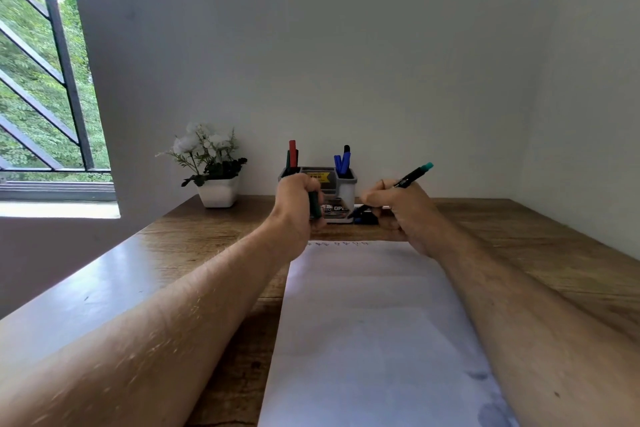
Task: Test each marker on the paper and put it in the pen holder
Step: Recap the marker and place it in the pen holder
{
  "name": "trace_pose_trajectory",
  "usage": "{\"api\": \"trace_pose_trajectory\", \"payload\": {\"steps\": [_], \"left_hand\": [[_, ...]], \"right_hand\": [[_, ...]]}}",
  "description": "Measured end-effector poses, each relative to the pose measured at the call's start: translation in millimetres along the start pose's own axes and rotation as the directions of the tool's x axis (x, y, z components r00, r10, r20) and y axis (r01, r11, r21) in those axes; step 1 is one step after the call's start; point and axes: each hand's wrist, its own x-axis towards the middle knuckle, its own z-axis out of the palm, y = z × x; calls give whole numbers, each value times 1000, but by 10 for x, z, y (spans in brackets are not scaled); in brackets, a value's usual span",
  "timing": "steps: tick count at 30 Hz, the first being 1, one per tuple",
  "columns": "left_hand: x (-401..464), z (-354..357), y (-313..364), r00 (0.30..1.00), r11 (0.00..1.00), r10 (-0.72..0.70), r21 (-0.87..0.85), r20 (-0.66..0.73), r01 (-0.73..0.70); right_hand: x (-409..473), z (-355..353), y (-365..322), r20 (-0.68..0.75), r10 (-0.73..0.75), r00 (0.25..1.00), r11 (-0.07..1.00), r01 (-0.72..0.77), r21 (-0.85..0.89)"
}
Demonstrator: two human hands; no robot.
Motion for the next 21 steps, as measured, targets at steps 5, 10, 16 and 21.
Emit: {"api": "trace_pose_trajectory", "payload": {"steps": [5,10,16,21], "left_hand": [[-37,31,60,991,996,78,-23,-110,-81],[-23,54,49,993,994,111,-11,-48,-111],[-1,35,23,988,988,124,-81,-88,-132],[-4,21,46,983,980,157,-107,-92,-167]], "right_hand": [[-2,8,-23,41,19,999,973,-28,228],[-59,28,-103,40,31,999,920,-44,390],[-120,15,-157,-1,17,1000,883,-15,469],[-114,43,-142,7,8,1000,899,-10,438]]}}
